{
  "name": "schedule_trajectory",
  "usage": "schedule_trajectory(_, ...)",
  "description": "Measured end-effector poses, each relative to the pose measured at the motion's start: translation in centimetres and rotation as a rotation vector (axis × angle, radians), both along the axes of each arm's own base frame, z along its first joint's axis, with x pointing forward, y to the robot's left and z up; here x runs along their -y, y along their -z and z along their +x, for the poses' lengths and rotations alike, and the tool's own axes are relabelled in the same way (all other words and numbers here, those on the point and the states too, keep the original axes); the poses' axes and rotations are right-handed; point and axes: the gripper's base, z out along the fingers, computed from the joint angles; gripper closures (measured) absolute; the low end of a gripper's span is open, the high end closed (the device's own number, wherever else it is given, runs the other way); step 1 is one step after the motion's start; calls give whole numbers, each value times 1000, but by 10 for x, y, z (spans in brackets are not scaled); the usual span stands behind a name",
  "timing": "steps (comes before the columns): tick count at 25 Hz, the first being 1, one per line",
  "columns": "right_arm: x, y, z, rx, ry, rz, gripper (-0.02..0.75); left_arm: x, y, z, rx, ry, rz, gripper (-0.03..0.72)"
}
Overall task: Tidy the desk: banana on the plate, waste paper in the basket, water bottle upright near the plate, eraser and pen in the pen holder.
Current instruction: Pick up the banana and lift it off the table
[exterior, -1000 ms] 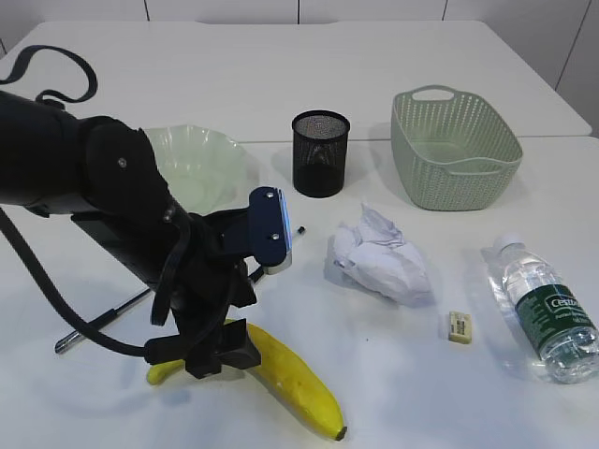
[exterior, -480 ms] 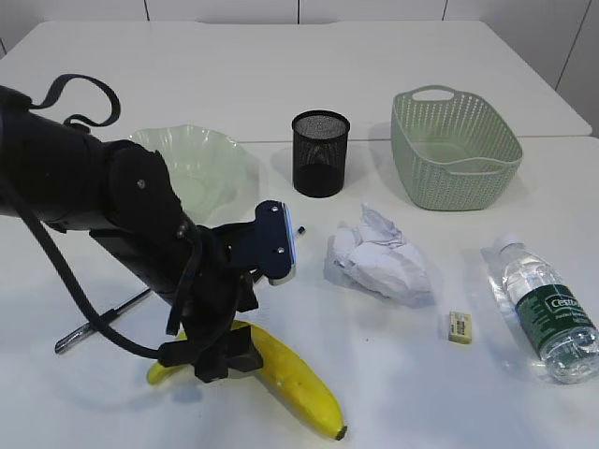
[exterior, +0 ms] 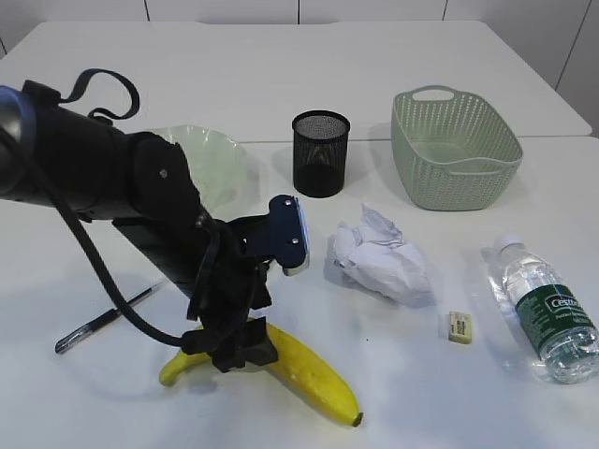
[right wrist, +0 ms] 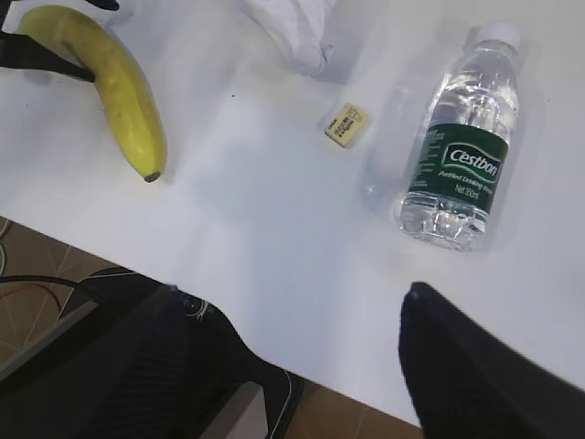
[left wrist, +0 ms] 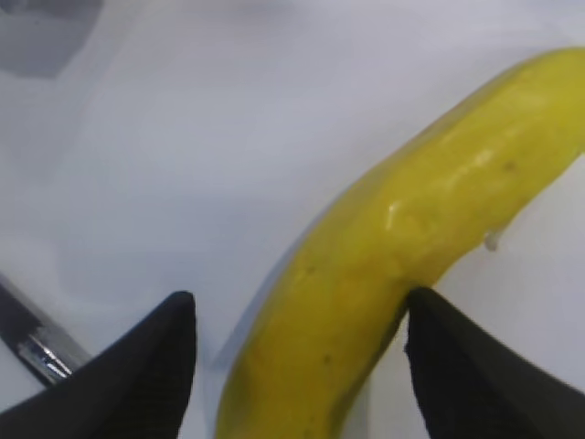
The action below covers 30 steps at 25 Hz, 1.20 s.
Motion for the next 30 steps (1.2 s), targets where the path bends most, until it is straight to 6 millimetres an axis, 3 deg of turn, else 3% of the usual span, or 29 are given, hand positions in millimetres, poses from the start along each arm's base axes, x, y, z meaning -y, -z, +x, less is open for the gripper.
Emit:
schedule_trajectory(7,0,0,0,-1,0,0,202,1,8,-1,-44,5,14,183)
schedule_trajectory(19,0,0,0,-1,0,0,202,1,9,-2,-56,9,18,409)
schedule_trajectory(26,0,0,0,-1,0,0,202,0,8,-5,-104,-9,24,423)
schedule_trajectory(30,0,0,0,-1,0,0,202,0,-5,-7,-102,-25,6,427)
